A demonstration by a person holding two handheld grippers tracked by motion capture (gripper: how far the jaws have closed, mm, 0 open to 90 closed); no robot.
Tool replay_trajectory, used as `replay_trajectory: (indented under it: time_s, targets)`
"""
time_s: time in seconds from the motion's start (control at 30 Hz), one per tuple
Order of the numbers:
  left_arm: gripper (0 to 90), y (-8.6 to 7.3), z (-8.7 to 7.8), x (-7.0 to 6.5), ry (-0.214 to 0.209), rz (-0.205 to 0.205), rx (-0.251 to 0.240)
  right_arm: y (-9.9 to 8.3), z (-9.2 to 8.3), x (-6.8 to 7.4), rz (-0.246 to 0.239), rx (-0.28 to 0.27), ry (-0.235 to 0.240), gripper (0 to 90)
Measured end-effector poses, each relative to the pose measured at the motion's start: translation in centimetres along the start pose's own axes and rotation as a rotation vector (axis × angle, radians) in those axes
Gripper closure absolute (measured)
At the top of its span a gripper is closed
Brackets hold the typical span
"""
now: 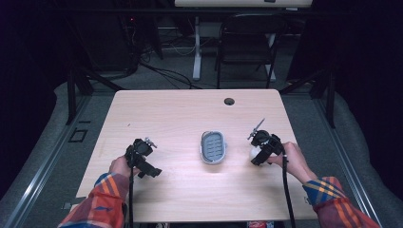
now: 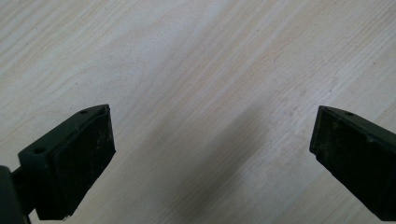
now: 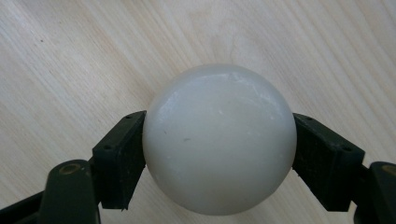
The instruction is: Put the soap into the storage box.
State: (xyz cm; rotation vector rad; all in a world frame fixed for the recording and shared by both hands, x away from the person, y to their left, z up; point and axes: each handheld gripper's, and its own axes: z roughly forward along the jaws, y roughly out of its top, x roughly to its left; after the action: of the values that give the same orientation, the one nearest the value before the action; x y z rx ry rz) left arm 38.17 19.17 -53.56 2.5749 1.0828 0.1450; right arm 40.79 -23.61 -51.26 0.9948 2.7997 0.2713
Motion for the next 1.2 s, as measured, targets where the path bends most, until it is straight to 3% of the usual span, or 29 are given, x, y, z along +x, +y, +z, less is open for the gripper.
replay_trajectory:
  time_s: [0.03,0.07,0.1,0.33,0.83,0.93,1.17,1.2]
  targets:
    - [0.0,0.0,0.0,0.0,-0.001,0.000,0.000,0.1,0.1,0.1,0.009,-0.018,0.002,23.4]
    - [0.1,0.0,0.0,0.0,-0.001,0.000,0.000,0.3,-0.2,0.0,-0.013,0.006,-0.015,23.4]
    - [0.0,0.0,0.0,0.0,-0.001,0.000,0.000,0.4,-0.1,0.1,-0.002,-0.017,0.001,23.4]
    - [0.0,0.0,0.0,0.0,-0.002,0.000,0.000,1.4,-0.7,0.2,-0.012,-0.043,-0.001,23.4]
    - [0.0,0.0,0.0,0.0,-0.004,0.003,0.003,3.1,-2.2,0.1,-0.040,-0.060,-0.023,23.4]
    - [0.0,0.0,0.0,0.0,-0.002,0.002,0.005,3.6,-2.8,0.1,-0.050,-0.059,-0.032,23.4]
    - [0.0,0.1,0.0,-0.1,-0.002,0.006,0.005,4.8,-4.0,0.2,-0.043,-0.112,-0.032,23.4]
    - [0.0,0.1,0.0,-0.1,-0.001,0.007,0.002,5.0,-4.1,0.2,-0.058,-0.097,-0.036,23.4]
